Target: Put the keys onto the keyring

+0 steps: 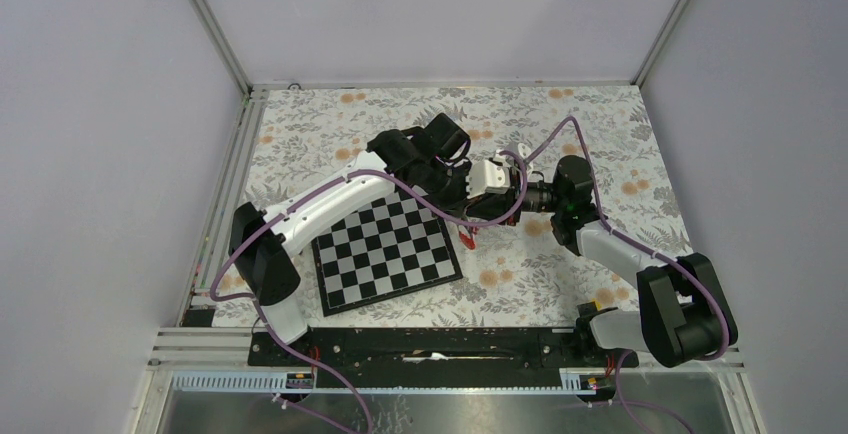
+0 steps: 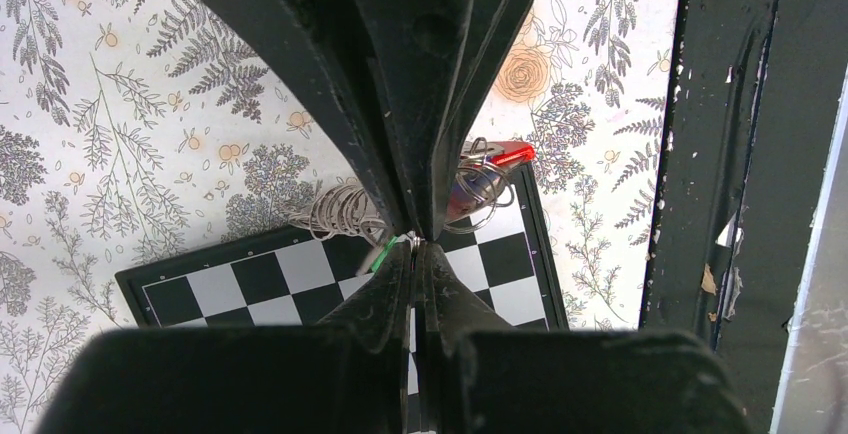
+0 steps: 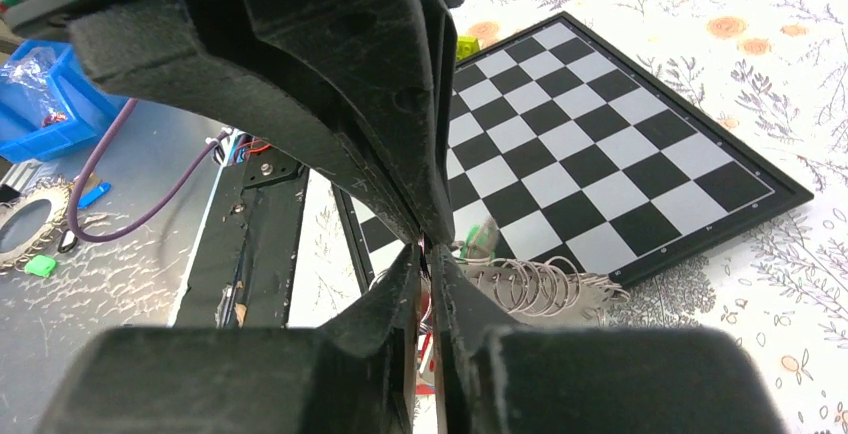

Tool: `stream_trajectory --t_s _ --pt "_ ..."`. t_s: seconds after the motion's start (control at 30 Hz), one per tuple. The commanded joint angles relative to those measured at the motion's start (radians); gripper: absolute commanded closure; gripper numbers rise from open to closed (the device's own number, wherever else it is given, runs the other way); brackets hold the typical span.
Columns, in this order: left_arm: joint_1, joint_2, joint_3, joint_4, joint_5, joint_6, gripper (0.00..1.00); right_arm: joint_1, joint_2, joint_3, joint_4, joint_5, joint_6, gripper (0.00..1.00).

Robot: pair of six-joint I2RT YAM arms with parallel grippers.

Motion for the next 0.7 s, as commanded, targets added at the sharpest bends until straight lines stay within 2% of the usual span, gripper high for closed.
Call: stream_trajectory --t_s 0.0,0.07,0.3,0.4,0.57,0.67 --pt "-0.004 -0.036 0.010 0.081 0.040 -0.020 1.00 0.010 0.008 0.017 0.037 -0.020 0.001 0.93" --pt "-0.004 -0.042 0.003 0.091 0.036 -0.022 1.00 0.010 0.004 0.020 0.036 -0.021 0.001 1.00" --pt "-0.003 -0.087 -0.050 0.139 0.031 -0.018 1.00 0.008 -0.053 0.032 -0.026 -0.010 -0.060 1.00" --pt "0.007 -0.124 -0.086 0.171 0.041 -0.011 0.87 0.001 -0.072 0.038 -0.054 -0.007 -0.079 1.00" --pt "0.077 -0.212 -0.189 0.264 0.128 0.000 0.47 -0.018 -0.103 0.040 -0.004 -0.016 -0.031 1.00" --pt "0.134 -0.269 -0.264 0.349 0.201 0.005 0.36 -0.032 -0.120 0.037 0.050 -0.026 0.022 1.00"
